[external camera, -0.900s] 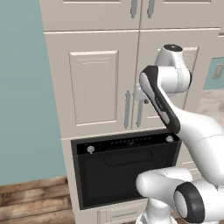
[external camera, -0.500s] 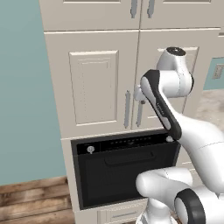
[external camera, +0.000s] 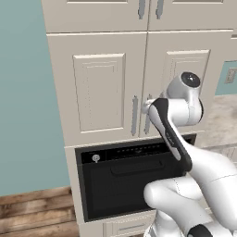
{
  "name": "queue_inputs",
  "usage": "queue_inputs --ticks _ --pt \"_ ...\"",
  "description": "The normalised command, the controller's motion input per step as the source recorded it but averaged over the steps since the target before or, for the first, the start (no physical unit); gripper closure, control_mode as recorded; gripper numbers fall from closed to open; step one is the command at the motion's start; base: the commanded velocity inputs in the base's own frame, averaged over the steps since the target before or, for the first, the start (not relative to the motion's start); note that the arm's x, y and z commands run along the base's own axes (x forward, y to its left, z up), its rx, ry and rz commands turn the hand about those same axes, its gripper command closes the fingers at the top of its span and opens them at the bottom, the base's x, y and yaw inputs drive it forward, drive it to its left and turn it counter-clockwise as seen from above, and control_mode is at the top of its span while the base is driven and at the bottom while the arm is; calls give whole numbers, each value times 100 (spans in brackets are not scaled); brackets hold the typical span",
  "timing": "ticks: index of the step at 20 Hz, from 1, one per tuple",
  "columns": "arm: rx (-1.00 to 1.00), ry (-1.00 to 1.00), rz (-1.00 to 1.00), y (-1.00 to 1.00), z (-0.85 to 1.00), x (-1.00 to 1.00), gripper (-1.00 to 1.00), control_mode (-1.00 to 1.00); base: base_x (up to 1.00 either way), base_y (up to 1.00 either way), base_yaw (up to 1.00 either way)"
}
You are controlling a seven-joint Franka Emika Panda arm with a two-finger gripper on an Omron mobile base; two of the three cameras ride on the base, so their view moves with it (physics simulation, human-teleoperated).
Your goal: Open the cabinet. Pick the bar soap and place it next to the sink. Then close the cabinet.
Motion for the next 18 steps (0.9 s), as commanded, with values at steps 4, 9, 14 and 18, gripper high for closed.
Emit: queue_inputs --ticks 4,9,14,18 --pt "4 0 0 0 0 35 -100 -100 0 0 0" --pt "3 0 0 0 0 26 -100 -100 0 0 0" --pt "0 -4 0 0 -2 23 -100 -100 0 0 0" --pt "0 -6 -1 0 -14 28 -100 -100 0 0 0"
